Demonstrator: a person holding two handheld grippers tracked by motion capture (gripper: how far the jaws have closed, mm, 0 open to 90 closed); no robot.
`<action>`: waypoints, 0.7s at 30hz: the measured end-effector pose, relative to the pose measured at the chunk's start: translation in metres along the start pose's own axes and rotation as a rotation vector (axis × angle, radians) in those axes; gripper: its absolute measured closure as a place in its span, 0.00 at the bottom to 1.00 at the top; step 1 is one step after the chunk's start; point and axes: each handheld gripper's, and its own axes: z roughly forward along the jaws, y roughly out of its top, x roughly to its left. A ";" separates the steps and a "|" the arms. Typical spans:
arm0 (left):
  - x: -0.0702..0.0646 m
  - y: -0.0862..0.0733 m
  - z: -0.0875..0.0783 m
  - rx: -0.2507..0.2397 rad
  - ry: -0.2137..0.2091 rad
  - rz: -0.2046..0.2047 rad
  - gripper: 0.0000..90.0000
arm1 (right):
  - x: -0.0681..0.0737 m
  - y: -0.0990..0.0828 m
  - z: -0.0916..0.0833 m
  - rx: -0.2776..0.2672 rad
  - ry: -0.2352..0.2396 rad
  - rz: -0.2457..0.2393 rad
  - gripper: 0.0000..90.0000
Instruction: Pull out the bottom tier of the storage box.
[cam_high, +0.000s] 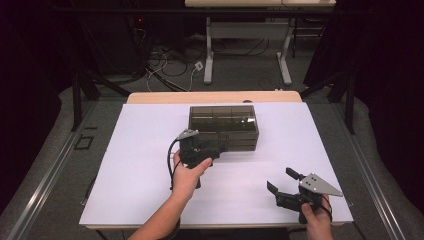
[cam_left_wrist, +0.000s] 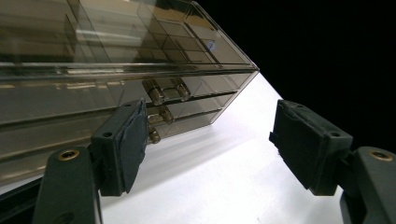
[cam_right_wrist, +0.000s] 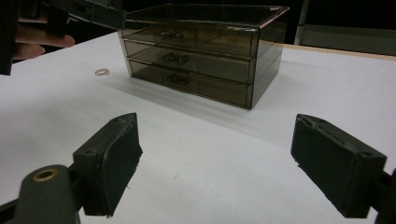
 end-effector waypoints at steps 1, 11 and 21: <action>0.001 0.000 0.002 0.005 -0.004 -0.011 0.30 | 0.000 0.000 0.000 0.000 0.000 0.000 0.17; 0.008 -0.006 0.016 0.022 -0.007 -0.137 0.37 | 0.001 0.000 0.000 0.005 0.013 0.000 0.17; 0.015 -0.014 0.028 0.071 0.009 -0.238 0.41 | 0.000 0.000 0.000 0.007 0.018 0.003 0.17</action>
